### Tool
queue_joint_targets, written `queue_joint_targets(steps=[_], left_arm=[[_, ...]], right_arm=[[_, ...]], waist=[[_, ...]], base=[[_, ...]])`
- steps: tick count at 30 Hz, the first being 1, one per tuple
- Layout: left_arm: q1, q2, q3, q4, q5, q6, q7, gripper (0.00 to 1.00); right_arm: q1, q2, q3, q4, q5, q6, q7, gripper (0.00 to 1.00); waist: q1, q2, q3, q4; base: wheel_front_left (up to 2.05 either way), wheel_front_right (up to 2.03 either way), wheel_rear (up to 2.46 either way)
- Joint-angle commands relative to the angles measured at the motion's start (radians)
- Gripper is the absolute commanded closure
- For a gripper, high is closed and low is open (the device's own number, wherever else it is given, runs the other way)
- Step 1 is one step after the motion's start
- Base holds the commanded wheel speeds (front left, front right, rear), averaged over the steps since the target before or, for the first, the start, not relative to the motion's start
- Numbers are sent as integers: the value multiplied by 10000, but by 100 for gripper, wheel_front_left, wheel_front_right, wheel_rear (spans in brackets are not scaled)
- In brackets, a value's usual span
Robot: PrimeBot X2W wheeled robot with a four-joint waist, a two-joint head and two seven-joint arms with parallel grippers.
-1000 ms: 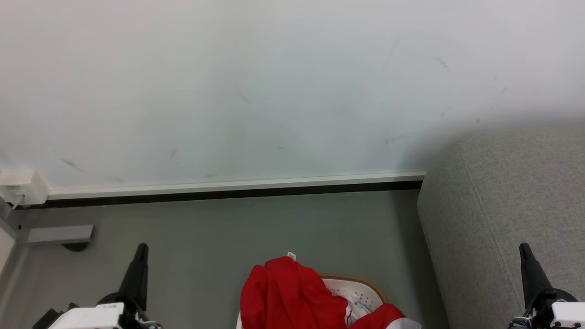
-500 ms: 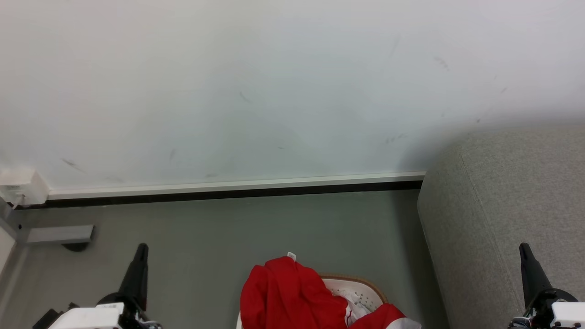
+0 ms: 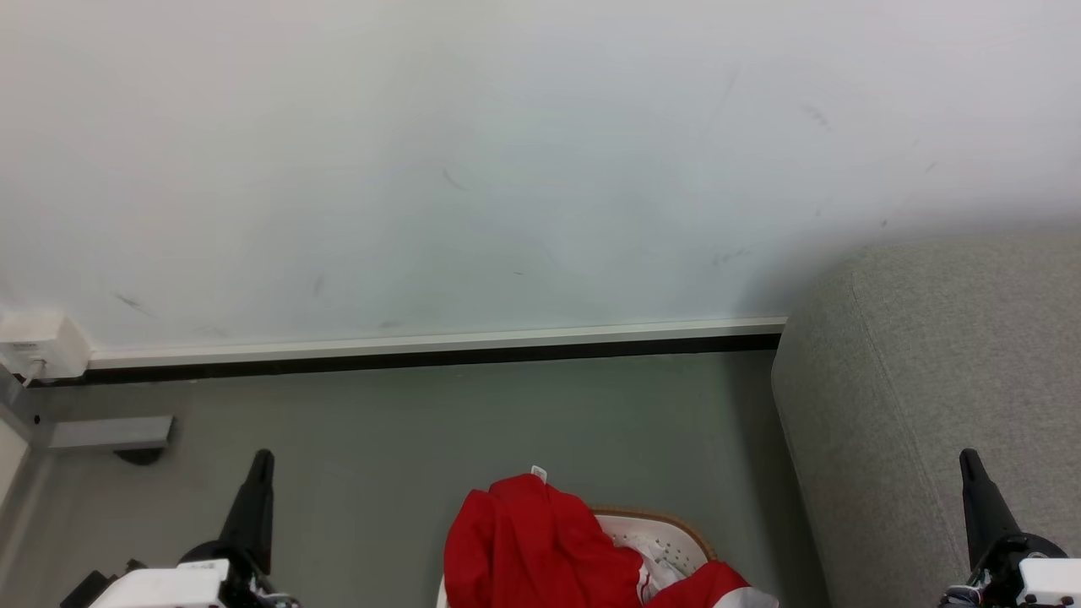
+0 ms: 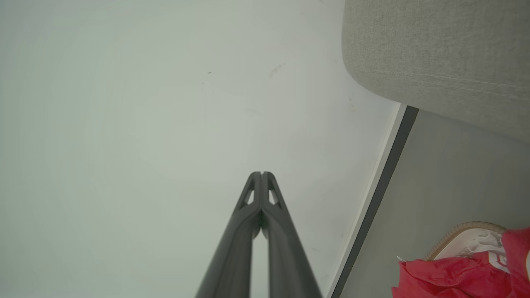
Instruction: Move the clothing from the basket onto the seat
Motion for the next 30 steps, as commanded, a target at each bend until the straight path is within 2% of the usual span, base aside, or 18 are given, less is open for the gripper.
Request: queue_joint_targets(steps=[1,26,27,28,29,30], left_arm=[[-73,19,18,-26,-144,-46,30,100],[-73,19,18,-26,-144,-46,30,100],[0,0,0,2,-1,0,-5,0],[32,-13,-7,58,4,6,-19,100],[76,-26,-21,112,2,7,-38,0],[69,-26,-42,90,-5,7,-92,0]], right_arm=[[-119,-7,-24,-30,-40,-23,17,100],[-119,-7,-24,-30,-41,-23,16,100],[-1,0,3,2,3,0,-1,0],[35,10,16,60,6,0,-7,100],[72,21,25,102,18,0,-18,0],[65,20,42,61,43,0,-42,0]], waist=[[0,-1,0,0],[0,-1,0,0],[0,-1,0,0],[0,-1,0,0],[0,-1,2,0],[0,-1,3,0]], base=[[0,0,0],[0,0,0],[0,0,0],[0,0,0],[0,0,0],[0,0,0]])
